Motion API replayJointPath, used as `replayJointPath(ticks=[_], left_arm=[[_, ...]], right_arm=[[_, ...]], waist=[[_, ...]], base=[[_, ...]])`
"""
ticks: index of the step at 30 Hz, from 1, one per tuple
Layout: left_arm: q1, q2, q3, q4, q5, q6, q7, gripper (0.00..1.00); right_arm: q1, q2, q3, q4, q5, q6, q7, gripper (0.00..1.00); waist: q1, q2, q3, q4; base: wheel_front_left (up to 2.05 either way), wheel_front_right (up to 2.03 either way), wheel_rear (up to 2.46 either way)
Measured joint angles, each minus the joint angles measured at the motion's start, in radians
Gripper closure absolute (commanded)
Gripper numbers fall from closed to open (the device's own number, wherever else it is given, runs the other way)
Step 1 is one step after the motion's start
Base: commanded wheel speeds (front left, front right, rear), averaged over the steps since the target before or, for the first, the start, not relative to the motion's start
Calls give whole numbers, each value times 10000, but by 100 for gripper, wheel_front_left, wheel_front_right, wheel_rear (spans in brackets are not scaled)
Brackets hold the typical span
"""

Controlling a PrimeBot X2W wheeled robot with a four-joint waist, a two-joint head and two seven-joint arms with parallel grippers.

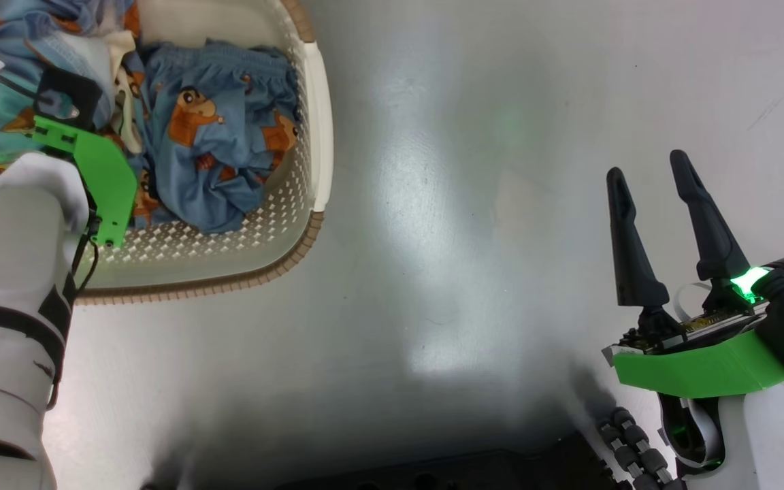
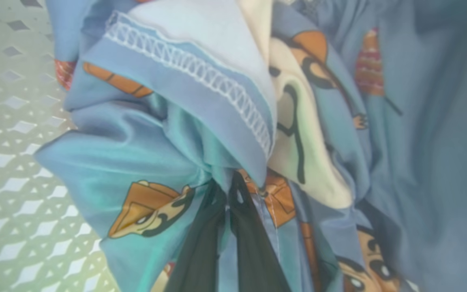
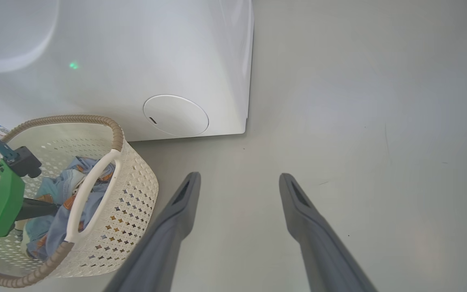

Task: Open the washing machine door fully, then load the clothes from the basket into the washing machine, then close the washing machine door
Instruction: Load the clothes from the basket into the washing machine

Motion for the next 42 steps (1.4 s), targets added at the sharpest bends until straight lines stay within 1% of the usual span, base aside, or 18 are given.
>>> replayJointPath(ticks=[3,6,12,14,17,21,27,34,42], left_arm=[[13,2,27,44,-134,2,-100,100],[29,-4,180,67,-322,4,-522,100],[434,-219,502,-35,-871,-19,-1916,100],[648,-247,589,-111,-970,-98,-2261,100],[961,-255,727,-272,-1290,-144,-2554,100],[1564,-270,1011,-773,-1597,-199,-2650,100],[3032,-286,1622,-2784,-2063,-174,-2671,100],[5055,-265,2487,-5150,-2196,2,-2721,100],[7039,-368,3492,-7683,-2257,73,-2721,100]], right_arm=[[0,0,-52,-36,21,0,0,0],[-14,0,-211,-65,21,0,0,0],[-345,0,-286,-25,17,0,-2,0],[-347,0,-278,42,13,0,0,0],[-346,0,-242,198,-10,0,0,0],[-344,-2,-144,364,-15,0,0,0],[-306,-2,31,633,-167,0,-2,0],[312,0,21,932,-337,0,0,0],[884,6,-2,1131,-345,0,0,0]], waist=[[0,1,-14,-54],[0,0,-111,-56],[0,1,-555,-1],[0,1,-763,29],[0,0,-1124,79],[0,0,-1681,138],[0,1,-2630,213],[0,1,-3817,297],[0,1,-5178,383]], base=[[0,0,0],[0,0,0],[0,0,0],[0,0,0],[0,0,0],[0,0,0],[0,0,0],[0,0,0],[0,0,0]])
